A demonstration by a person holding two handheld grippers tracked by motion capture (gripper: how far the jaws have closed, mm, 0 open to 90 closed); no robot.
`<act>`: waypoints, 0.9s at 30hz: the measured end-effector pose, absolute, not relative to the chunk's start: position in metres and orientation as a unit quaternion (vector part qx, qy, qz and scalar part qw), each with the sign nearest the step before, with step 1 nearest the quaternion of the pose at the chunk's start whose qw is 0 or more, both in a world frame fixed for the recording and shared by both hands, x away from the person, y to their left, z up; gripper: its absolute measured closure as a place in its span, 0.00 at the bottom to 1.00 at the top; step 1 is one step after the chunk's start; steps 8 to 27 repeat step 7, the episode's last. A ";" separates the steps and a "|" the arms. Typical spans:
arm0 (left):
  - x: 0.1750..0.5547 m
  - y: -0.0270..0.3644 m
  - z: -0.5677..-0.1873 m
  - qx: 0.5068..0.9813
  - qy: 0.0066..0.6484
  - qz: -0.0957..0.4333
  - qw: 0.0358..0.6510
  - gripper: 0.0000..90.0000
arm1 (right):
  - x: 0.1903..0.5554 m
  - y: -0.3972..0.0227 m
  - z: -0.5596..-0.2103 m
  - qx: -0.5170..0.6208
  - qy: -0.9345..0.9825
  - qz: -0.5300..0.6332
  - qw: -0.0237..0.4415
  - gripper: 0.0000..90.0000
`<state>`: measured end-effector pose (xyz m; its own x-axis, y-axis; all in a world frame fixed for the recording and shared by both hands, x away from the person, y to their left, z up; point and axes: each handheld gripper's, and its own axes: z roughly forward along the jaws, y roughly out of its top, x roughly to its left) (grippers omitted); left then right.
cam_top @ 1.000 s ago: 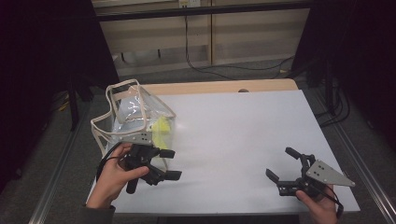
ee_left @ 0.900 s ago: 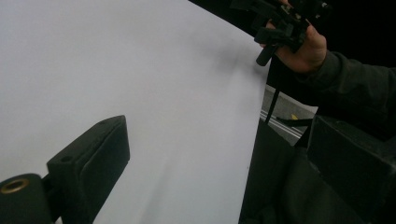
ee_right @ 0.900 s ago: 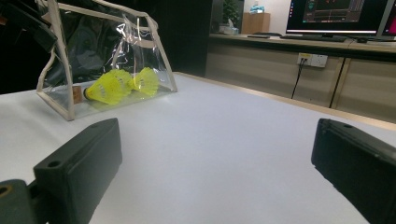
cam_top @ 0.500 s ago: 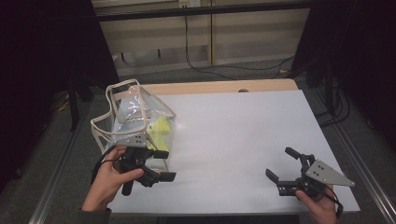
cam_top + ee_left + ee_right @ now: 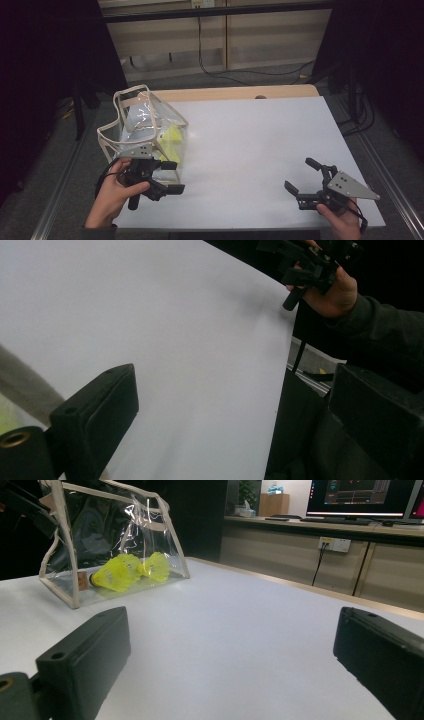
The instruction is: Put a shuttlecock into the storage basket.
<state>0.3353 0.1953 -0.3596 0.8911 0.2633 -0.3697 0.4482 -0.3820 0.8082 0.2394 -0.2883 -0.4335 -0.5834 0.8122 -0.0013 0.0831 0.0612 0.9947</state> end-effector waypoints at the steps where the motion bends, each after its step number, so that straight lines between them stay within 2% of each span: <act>1: 0.335 0.196 -0.361 0.825 0.216 -0.091 0.514 0.06 | 0.239 -0.288 -0.434 0.338 0.662 0.595 0.307 0.02; 27: 0.336 0.200 -0.368 0.823 0.220 -0.086 0.517 0.06 | 0.240 -0.289 -0.434 0.337 0.661 0.595 0.307 0.02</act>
